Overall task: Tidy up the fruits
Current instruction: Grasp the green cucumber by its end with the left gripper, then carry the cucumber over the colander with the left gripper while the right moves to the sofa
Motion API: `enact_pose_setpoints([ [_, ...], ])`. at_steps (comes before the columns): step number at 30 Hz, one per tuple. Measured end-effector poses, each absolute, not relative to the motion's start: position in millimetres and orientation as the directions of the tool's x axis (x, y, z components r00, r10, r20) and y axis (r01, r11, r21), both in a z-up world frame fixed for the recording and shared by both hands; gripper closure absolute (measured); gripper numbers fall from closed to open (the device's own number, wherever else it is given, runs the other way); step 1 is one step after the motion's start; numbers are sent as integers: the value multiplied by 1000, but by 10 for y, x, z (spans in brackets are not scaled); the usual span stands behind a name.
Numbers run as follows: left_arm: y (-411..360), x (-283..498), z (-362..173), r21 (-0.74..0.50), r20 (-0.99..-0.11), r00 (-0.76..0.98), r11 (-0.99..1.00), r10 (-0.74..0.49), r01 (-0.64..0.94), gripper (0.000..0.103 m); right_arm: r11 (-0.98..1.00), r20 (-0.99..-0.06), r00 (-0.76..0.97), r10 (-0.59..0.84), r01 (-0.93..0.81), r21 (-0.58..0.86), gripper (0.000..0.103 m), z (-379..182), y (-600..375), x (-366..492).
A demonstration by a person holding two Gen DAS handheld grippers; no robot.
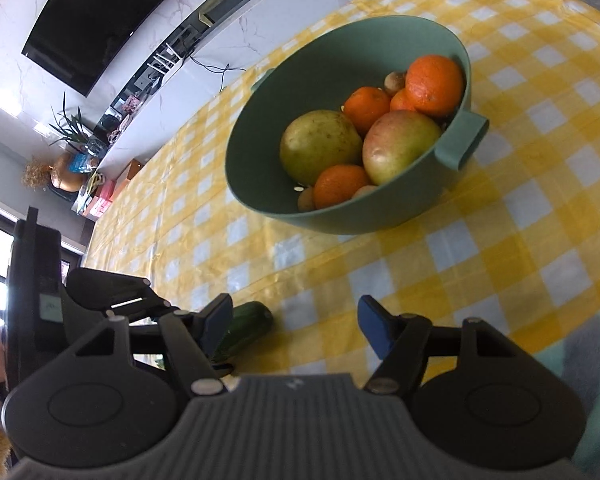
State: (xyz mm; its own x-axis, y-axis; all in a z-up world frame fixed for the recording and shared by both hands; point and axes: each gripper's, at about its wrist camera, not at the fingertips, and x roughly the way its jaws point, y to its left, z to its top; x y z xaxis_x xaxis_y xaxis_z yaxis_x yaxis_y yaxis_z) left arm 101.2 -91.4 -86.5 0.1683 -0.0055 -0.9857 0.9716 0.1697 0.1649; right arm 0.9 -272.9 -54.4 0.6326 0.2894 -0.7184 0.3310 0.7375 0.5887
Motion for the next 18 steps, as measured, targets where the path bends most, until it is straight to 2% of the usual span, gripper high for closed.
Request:
enact_pose_setpoints([
  [8,-893,985,-838,206,-976,218,265,-17,942,55,748,-721,628,292,320,581,36,-527,-2695,28],
  [12,-877,1043,-765,195,-975,219,366,-25,910,56,763,-731,623,278,319,563,31,-488,-2688,25],
  [18,-929,1084,-579,159,-973,219,496,-66,854,57,821,-771,596,222,313,478,30,-398,-2730,61],
])
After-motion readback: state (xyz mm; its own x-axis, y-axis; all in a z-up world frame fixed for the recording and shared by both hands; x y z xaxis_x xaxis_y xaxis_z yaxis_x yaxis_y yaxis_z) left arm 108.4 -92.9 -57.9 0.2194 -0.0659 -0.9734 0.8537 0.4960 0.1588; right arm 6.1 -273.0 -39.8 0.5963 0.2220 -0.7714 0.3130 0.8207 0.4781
